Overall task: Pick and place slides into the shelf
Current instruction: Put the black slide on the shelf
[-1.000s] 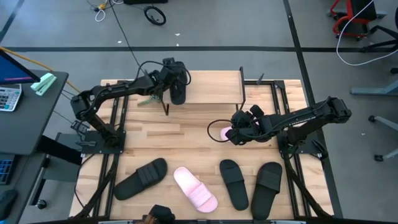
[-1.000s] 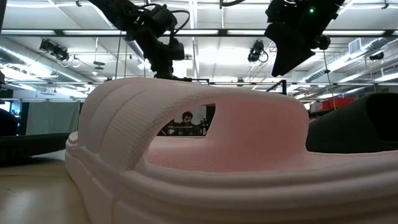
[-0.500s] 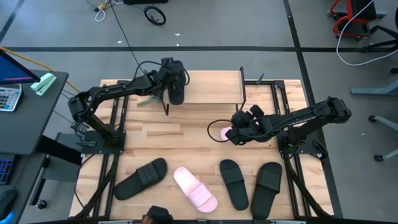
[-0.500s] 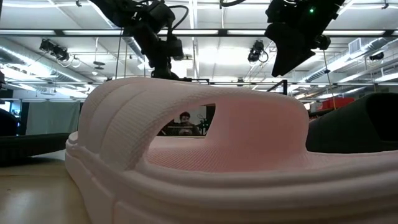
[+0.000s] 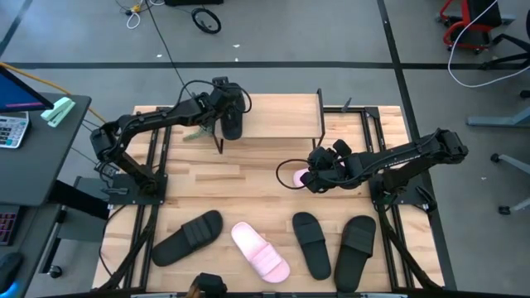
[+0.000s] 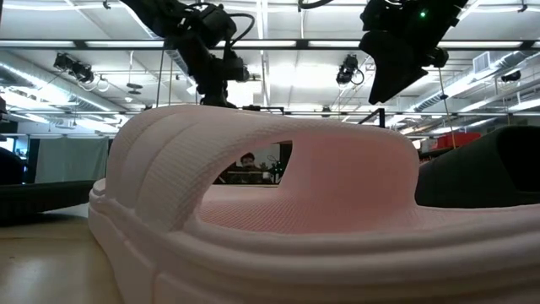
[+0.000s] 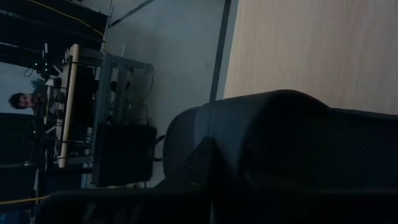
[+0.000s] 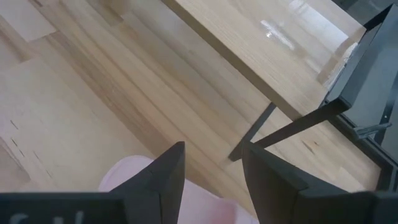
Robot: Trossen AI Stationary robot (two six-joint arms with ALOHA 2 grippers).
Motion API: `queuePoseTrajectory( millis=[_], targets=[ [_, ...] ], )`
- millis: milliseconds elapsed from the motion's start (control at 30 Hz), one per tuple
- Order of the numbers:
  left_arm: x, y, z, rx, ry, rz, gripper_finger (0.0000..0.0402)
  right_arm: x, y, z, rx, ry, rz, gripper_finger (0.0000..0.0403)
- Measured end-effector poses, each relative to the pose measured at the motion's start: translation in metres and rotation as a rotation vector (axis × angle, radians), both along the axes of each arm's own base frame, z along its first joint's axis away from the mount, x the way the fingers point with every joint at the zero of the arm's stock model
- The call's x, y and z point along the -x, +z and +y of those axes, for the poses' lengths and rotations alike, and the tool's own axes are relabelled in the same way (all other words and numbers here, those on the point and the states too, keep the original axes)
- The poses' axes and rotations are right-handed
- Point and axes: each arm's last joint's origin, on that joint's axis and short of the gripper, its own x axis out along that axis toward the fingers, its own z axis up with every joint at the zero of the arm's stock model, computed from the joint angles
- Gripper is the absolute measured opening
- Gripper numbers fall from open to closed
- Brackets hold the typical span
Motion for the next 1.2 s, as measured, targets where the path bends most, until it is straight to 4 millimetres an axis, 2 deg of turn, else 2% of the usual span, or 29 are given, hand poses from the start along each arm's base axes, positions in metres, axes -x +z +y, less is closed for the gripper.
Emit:
queuePoseTrajectory(
  millis=[433,733,833,933,1067,1200],
  targets=[
    [0.0,0.0,-0.001,0.009,0.011,-0.018,0.0162,0.0,0.0,0.0,0.0,0.0,0.0,0.0165],
    [-0.012,0.003,-0.021,-0.075,0.044,0.007,0.0203,0.0,0.0,0.0,0.0,0.0,0.0,0.0165],
    [-0.018,0.01,-0.036,-0.135,0.082,0.05,0.0208,0.0,0.0,0.0,0.0,0.0,0.0,0.0165],
    [-0.027,0.019,-0.058,-0.121,0.04,0.05,0.021,0.0,0.0,0.0,0.0,0.0,0.0,0.0165],
    [-0.037,0.036,-0.1,-0.053,-0.016,0.006,0.0205,0.0,0.0,0.0,0.0,0.0,0.0,0.0165],
    [-0.034,0.056,-0.144,0.019,-0.073,0.034,0.0193,0.0,0.0,0.0,0.0,0.0,0.0,0.0165]
  ],
)
